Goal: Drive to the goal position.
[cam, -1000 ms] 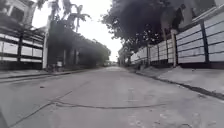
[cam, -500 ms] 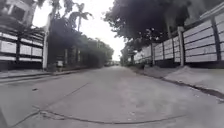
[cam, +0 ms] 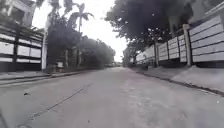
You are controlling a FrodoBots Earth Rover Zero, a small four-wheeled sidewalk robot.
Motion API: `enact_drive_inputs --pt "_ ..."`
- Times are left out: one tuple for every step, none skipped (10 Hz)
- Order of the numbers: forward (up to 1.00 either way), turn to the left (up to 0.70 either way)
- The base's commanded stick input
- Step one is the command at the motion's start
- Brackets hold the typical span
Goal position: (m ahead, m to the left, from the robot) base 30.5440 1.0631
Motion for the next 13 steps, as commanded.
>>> enact_drive_inputs --pt "0.85 -0.34" --pt "0.85 -0.34" --pt "0.85 -0.34" --pt "0.85 -0.34" --pt "0.85 -0.21" --pt "0.85 -0.07" --pt "0.78 0.00" --pt "0.70 0.00" --pt "0.70 0.00" --pt "0.70 0.00" --pt "0.70 0.00" --pt "0.70 0.00" --pt "0.70 0.00"
